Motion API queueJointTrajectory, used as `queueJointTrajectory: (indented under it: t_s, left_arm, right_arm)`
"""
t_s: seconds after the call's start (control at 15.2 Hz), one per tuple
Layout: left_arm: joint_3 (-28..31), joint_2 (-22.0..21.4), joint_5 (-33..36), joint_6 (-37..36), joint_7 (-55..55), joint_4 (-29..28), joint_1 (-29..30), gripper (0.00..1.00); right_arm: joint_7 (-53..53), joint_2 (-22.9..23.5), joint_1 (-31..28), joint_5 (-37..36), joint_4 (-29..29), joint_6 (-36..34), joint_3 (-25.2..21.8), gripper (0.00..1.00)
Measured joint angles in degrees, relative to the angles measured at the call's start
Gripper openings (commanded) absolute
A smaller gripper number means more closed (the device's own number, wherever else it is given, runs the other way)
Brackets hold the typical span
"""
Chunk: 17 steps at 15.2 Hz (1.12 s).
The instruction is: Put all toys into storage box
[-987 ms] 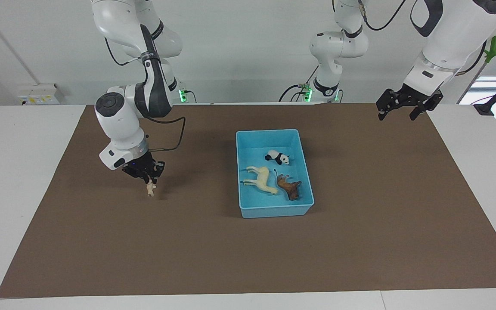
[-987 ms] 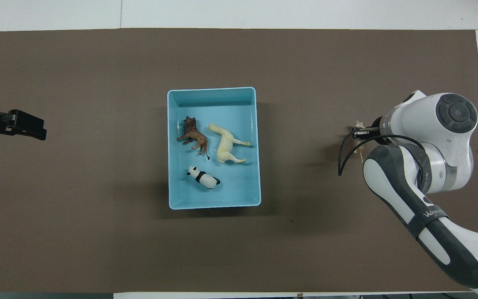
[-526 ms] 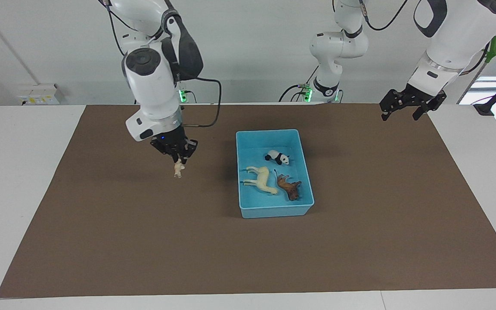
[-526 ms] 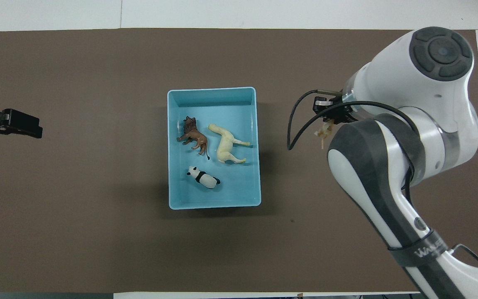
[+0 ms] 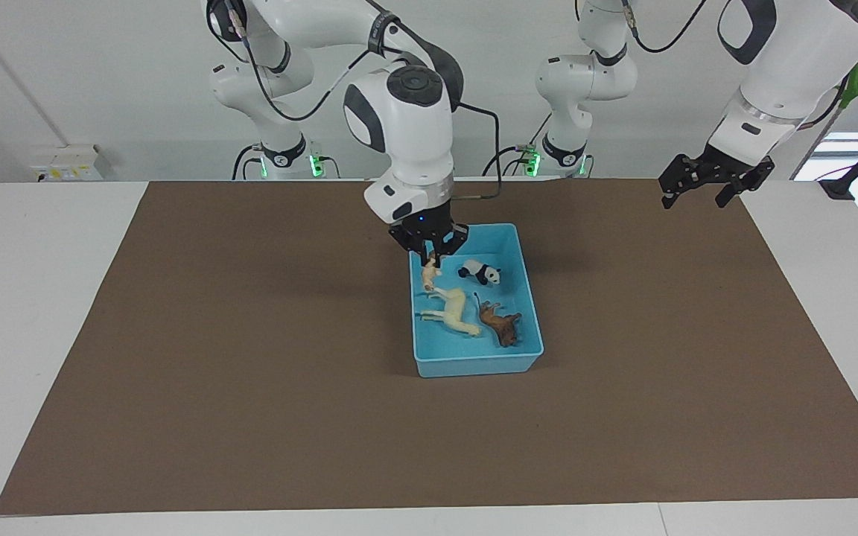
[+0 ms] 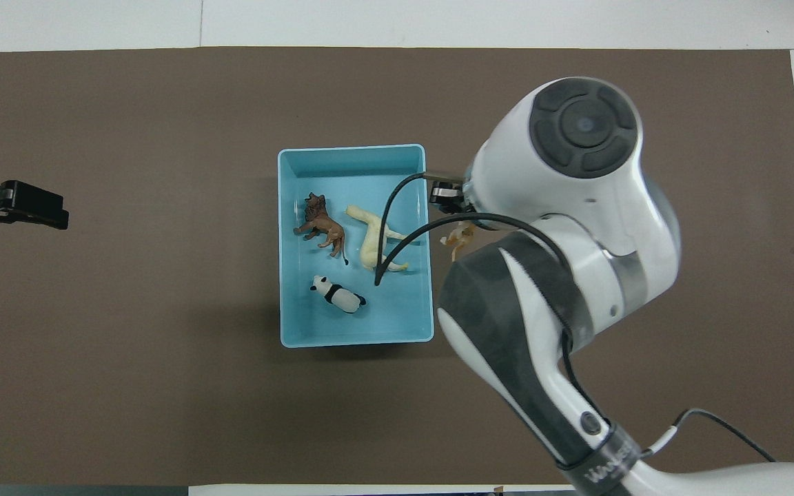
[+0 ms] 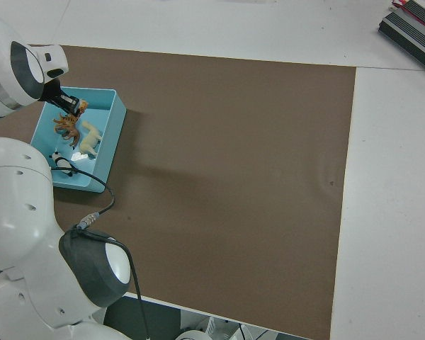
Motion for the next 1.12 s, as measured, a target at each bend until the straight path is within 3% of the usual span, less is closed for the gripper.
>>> queueJointTrajectory:
  t_s: [0.26,0.66,0.72,0.79,0.92,0.99,1.12]
  left_arm:
    - [0.0,0.0,0.0,0.0,0.0,0.0,0.0,1.0]
    - [0.0,0.0,0.0,0.0,0.0,0.0,0.0,1.0]
    - [0.0,0.0,0.0,0.0,0.0,0.0,0.0,1.0]
    - [0.0,0.0,0.0,0.0,0.0,0.0,0.0,1.0]
    - [0.0,0.0,0.0,0.0,0.0,0.0,0.0,1.0]
    - [0.0,0.0,0.0,0.0,0.0,0.0,0.0,1.0]
    - [0.0,0.0,0.0,0.0,0.0,0.0,0.0,1.0]
  right_arm:
    - [0.4,9.5,2.3,-2.1,8.4,2.5,-1.0,0.0]
    - [0.4,13.7,5.8,-2.5,9.8,6.6,-1.2,0.0]
    - [0.4,14.0,6.3,-3.2,9.8,6.6,-1.2,0.12]
    - [0.4,14.4,6.8,-4.0,9.8,6.6,-1.2,0.37]
    - [0.4,14.8,7.3,-4.5,9.8,6.7,-1.2,0.55]
    - [0.4,14.9,7.3,-4.6,9.8,6.9,-1.2,0.6]
    - [0.4,14.9,7.0,-4.6,9.8,7.1,-1.4,0.61]
